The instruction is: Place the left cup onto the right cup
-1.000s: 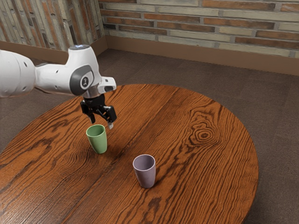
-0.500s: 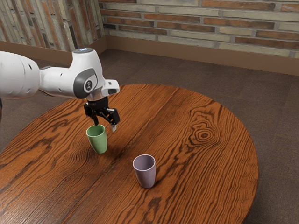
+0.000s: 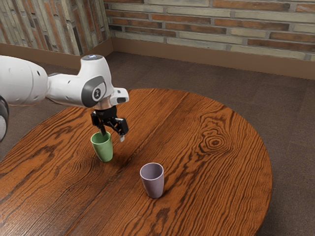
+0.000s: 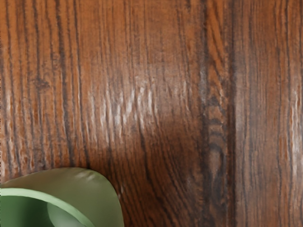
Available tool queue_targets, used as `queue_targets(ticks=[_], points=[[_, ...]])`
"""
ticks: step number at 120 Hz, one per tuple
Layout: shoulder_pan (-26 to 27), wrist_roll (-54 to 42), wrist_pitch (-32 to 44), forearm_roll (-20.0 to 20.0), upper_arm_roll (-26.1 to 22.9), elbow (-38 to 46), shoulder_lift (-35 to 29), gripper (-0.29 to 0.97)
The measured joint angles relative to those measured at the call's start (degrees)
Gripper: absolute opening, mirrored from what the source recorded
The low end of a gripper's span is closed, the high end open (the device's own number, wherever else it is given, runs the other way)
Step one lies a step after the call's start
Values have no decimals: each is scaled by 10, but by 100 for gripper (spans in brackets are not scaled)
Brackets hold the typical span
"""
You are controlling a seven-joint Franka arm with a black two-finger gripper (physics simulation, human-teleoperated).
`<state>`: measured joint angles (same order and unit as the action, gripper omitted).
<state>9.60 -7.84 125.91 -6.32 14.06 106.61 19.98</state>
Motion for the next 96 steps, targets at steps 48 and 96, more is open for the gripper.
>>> queue_targets(ticks=[48, 96], points=[[-4, 2, 0, -3, 0, 7, 10, 66], [-6, 3, 0, -10, 0, 9, 21, 59]])
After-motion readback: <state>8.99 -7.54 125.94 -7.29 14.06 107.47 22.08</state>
